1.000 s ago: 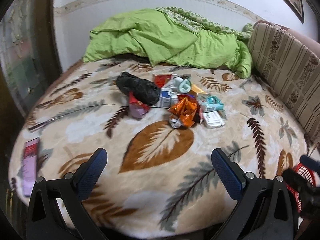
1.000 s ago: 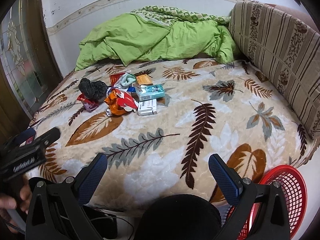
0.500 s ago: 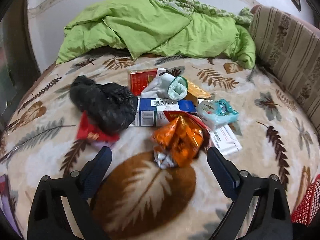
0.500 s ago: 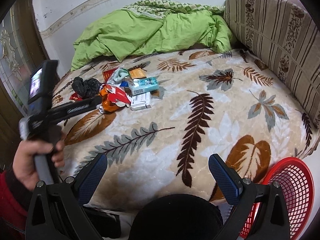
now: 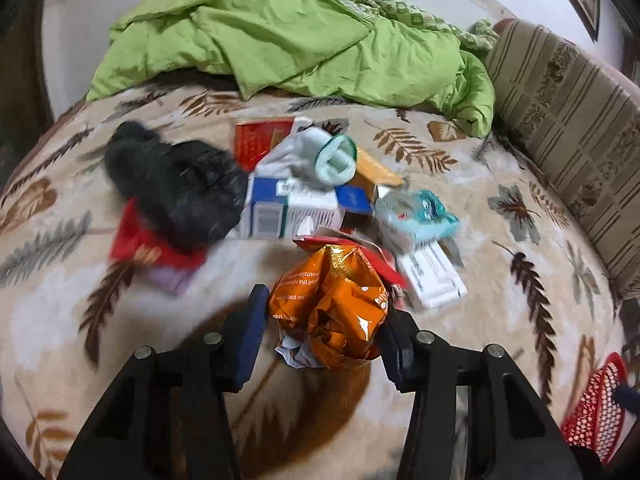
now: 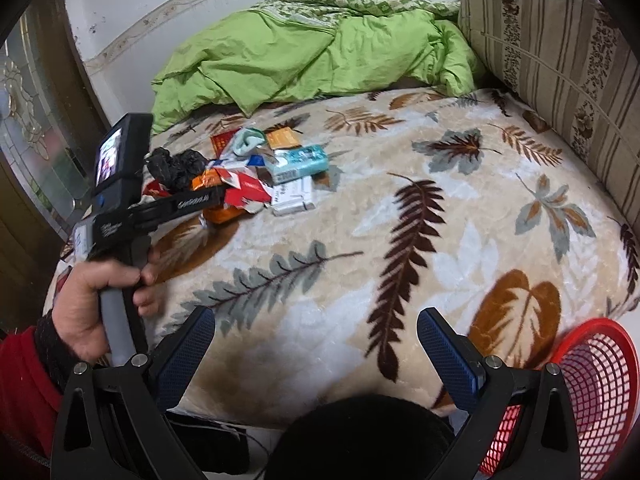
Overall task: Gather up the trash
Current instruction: 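Close the left gripper on the orange chip bag, then grasp the red-and-white carton with the right gripper while the left holds the chip bag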
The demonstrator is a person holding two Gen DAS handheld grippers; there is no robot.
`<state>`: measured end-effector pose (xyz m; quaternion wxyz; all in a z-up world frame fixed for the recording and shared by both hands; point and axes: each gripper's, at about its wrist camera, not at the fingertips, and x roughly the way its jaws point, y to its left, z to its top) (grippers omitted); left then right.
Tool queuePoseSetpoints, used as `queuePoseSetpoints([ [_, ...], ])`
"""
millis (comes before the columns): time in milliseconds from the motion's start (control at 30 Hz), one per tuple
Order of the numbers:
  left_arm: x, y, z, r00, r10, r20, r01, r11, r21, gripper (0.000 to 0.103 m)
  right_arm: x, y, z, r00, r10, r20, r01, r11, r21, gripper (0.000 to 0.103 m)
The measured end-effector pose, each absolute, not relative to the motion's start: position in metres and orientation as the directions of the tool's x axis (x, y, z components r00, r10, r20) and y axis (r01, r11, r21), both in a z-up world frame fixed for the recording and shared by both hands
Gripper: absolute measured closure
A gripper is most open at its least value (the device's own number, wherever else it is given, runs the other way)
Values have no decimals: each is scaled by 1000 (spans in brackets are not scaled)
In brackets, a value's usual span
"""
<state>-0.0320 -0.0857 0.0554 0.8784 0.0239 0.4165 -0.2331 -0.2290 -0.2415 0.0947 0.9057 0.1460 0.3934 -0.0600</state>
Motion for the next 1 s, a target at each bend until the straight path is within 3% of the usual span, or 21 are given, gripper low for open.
queuePoseSetpoints([
  [300, -72, -20, 72, 599, -351, -720, 319, 929, -188, 53, -166, -217, 98, 676, 73, -733, 43, 990, 138, 9],
  [433, -69, -2, 74, 636, -319, -703, 270, 945, -185, 53, -120, -210, 87, 635, 196, -747, -2, 968, 252, 9],
  [567, -68, 5, 69, 652, -284, -703, 247, 956, -158, 53, -77, -216, 68, 586, 301, -752, 73, 905, 419, 9],
  [767, -63, 15, 72, 676, -269, -686, 222, 962, -159, 53, -38, -221, 46, 589, 306, -748, 253, 810, 530, 9],
  [1000, -61, 26, 71, 680, -257, -686, 209, 966, -154, 53, 5, -207, 27, 521, 188, -833, 342, 848, 405, 9],
])
